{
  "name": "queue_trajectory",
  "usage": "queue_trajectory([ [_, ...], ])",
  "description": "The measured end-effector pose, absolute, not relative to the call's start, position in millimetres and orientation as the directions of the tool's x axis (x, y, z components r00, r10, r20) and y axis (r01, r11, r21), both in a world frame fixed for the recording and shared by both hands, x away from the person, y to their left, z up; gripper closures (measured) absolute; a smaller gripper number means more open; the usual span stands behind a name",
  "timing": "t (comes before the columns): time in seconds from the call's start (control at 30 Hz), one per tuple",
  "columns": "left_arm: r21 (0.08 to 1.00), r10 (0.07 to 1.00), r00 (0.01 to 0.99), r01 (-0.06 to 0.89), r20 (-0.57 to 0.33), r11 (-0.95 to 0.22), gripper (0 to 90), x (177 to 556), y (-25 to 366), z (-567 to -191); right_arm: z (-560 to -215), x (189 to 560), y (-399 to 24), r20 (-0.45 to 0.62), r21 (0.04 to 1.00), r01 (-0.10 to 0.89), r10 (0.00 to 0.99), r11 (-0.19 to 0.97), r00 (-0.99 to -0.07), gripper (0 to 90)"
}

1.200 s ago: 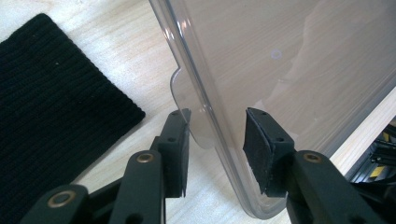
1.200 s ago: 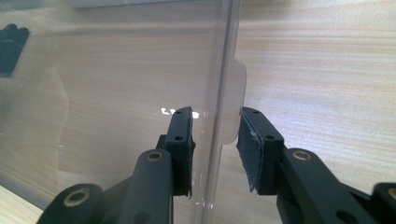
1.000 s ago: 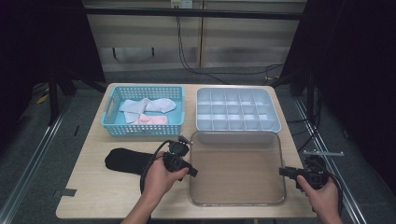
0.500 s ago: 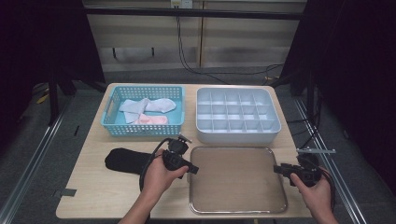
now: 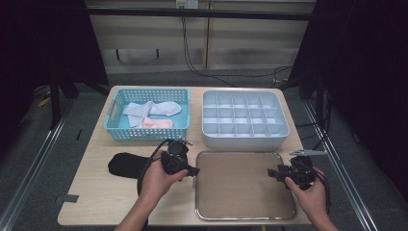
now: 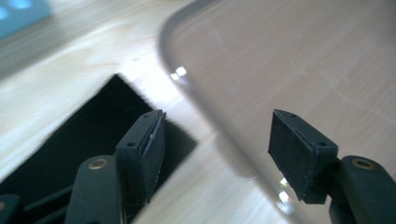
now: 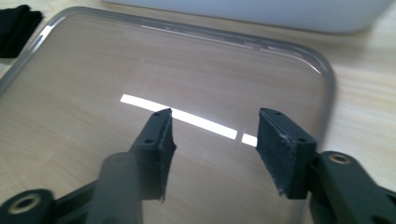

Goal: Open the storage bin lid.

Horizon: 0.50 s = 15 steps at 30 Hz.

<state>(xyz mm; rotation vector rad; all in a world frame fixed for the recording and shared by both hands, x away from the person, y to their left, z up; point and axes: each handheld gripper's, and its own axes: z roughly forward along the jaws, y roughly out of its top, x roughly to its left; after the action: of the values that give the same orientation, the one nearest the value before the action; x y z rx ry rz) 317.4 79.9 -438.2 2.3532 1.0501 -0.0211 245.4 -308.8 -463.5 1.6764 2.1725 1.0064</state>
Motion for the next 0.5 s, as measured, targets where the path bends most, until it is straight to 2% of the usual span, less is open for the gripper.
queue_trajectory([
  [0.23, 0.492, 0.699, 0.687, 0.687, -0.198, -0.535, 32.0, 320.4, 101.6, -436.3, -464.4, 256.7, -285.6, 0.213, 0.647, 0.745, 0.9, 0.161, -0.379, 34.4],
  [0.5, 0.492, 0.723, 0.663, 0.703, -0.194, -0.513, 31.1, 324.8, 125.4, -435.8, -460.7, 267.0, -265.2, 0.198, 0.666, 0.718, 0.88, 0.203, -0.432, 31.5],
])
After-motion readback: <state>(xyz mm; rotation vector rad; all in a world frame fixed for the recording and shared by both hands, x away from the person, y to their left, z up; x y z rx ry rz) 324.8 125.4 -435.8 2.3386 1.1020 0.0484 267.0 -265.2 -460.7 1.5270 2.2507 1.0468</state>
